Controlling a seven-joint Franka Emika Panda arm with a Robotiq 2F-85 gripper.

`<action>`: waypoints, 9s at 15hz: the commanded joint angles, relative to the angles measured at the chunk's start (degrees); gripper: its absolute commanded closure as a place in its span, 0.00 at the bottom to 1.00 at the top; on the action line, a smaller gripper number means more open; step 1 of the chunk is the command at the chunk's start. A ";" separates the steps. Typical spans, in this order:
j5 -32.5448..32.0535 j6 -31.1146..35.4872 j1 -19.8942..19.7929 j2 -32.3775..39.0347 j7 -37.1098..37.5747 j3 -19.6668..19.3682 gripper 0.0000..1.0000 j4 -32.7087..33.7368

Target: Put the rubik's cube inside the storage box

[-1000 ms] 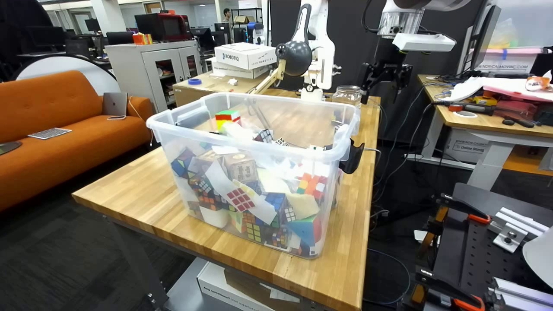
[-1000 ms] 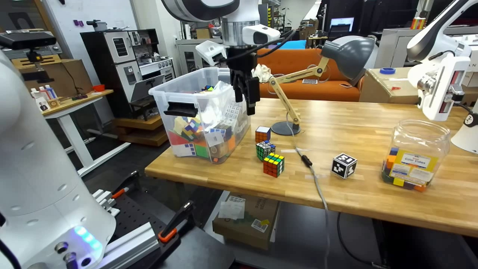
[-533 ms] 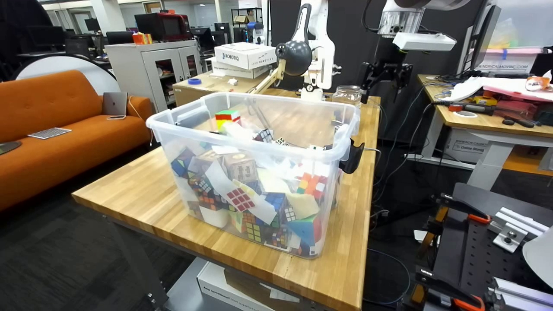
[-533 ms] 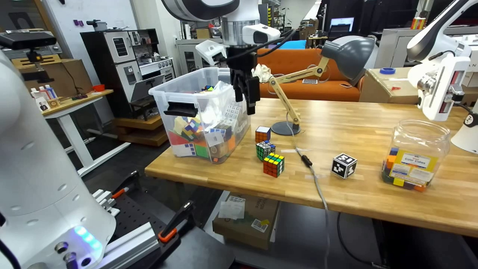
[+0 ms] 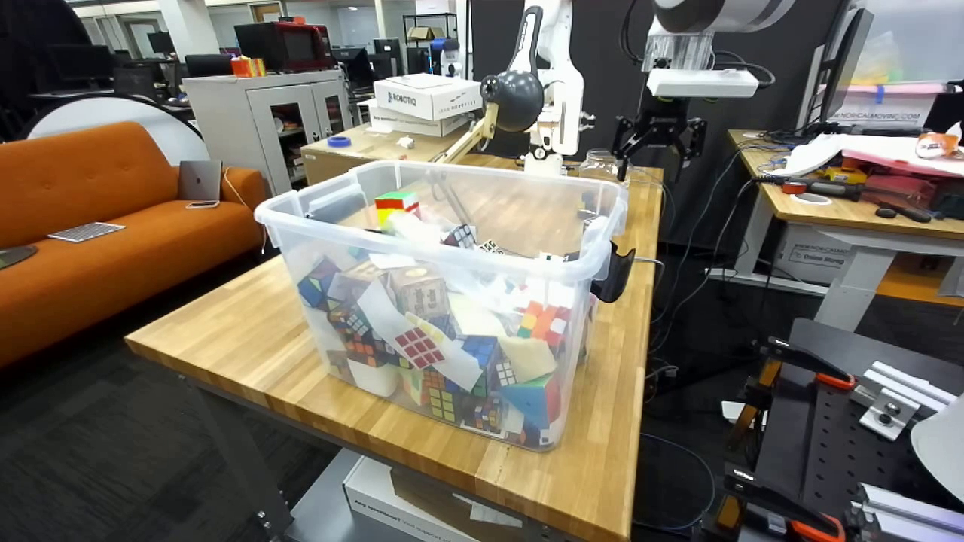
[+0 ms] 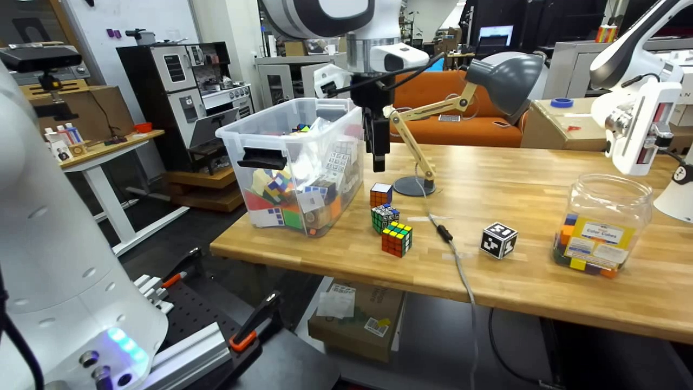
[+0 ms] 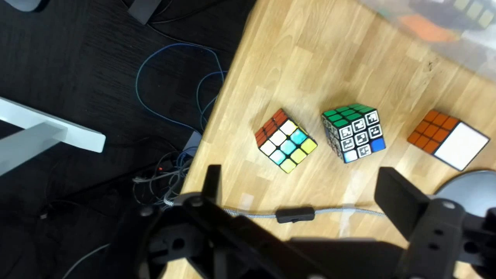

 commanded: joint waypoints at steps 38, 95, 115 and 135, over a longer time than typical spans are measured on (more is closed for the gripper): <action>15.86 -10.87 -1.74 35.49 23.13 -0.70 0.00 27.57; 23.86 -10.32 9.84 -9.68 -1.49 9.83 0.62 0.92; 22.86 -14.42 10.49 10.90 -6.17 11.76 0.55 9.03; 29.74 -12.13 7.50 -9.46 -12.38 8.48 0.00 0.20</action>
